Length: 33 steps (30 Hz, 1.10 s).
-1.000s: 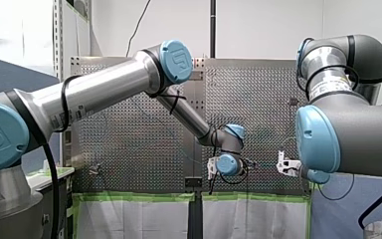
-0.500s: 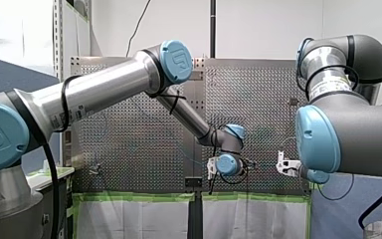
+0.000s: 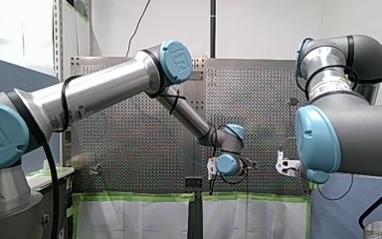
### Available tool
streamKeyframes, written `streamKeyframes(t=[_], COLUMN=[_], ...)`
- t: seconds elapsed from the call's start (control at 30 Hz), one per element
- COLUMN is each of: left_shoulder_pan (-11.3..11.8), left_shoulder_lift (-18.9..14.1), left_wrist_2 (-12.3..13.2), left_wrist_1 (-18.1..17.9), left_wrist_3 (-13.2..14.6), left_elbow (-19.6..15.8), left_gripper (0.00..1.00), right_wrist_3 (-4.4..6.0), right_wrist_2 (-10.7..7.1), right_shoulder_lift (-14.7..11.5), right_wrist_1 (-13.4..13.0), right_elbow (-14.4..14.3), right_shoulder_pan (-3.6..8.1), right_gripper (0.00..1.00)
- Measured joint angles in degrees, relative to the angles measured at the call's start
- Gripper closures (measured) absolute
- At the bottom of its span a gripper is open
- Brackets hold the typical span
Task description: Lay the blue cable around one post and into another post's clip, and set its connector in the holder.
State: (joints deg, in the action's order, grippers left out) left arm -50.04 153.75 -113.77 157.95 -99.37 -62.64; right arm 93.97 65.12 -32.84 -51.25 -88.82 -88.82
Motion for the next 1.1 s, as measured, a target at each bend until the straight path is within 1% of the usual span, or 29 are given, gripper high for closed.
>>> streamKeyframes(t=[0.2,0.77,0.9,1.1], left_shoulder_pan=[0.0,0.04,-0.33,-0.13], left_shoulder_lift=[-0.01,-0.03,-1.12,-4.22], left_wrist_2=[0.0,-0.03,-1.12,-4.05], left_wrist_1=[0.0,0.05,0.22,-2.37], left_wrist_3=[-0.05,-0.14,-0.39,-1.12], left_elbow=[0.0,-0.03,-1.12,-4.23], left_gripper=[0.0,0.0,0.0,0.0], right_wrist_3=[0.0,0.0,0.0,0.0], right_wrist_2=[-0.39,-0.52,-0.52,-0.51], right_shoulder_lift=[-0.01,-0.02,-0.01,-0.01], right_wrist_1=[0.0,0.07,0.08,0.02], right_elbow=[0.0,0.0,0.0,0.0], right_shoulder_pan=[-0.06,-0.2,-0.23,-0.32], right_gripper=[1.0,1.0,1.0,1.0])
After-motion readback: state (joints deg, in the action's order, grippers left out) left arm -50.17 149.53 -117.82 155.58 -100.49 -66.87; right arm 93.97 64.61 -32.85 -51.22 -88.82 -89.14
